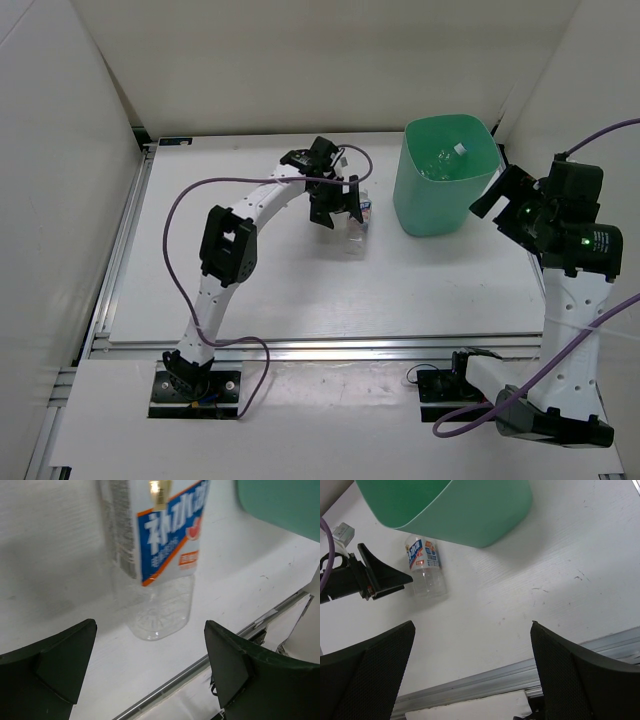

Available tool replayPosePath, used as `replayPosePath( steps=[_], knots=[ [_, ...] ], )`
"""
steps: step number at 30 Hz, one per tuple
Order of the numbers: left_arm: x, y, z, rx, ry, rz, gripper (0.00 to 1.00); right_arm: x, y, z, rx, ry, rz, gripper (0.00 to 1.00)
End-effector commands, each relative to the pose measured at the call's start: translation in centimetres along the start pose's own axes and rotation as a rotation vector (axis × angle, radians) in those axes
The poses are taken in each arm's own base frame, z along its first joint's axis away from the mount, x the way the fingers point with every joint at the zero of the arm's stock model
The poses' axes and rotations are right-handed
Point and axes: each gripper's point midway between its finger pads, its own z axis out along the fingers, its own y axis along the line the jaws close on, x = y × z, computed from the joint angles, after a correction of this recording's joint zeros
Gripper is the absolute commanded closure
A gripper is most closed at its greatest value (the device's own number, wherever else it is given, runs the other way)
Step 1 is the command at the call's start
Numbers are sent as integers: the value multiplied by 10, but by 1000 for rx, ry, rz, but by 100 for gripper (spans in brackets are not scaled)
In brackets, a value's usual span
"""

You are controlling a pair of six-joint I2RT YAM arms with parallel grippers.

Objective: Put the plastic bottles in the bin

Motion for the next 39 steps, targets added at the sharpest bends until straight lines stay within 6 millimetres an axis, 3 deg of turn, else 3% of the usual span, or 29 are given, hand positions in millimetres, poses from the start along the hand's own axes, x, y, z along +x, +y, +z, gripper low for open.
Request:
replayPosePath(
  steps=[1,5,10,19,23,25,28,31,32,35,36,38,39],
  knots=[
    [-4,-31,-8,47,-41,82,0,-9,8,-8,-48,-47,-30,0],
    [-8,-29,-2,40,-49,83,0,-7,11,-10,-64,-39,-30,0],
    [12,-18,26,51,39,63,10,-6,9,-10,-52,-35,-29,0],
    [34,0,49,36,134,21,10,-8,6,-15,-36,-52,-38,0],
    [51,7,60,58,199,-4,22,-9,4,-15,-28,-56,-38,0],
    [54,6,58,66,207,-7,32,-9,4,-15,-28,-56,-38,0],
    [46,7,44,61,183,-25,46,-4,2,-10,-20,-38,-27,0],
    [35,4,16,73,140,-40,47,-4,7,-8,-46,-36,-18,0],
    [26,-1,-2,87,103,-46,48,0,7,-5,-50,-20,-6,0],
    [22,-21,-35,157,71,-52,51,5,21,-1,-134,13,11,0],
    [14,-36,-62,202,17,-38,53,6,29,4,-174,28,9,0],
    [17,-55,-86,269,-4,-12,53,15,57,-1,-343,99,13,0],
    [18,-71,-112,313,-39,11,53,18,68,-2,-413,129,8,0]
  ],
)
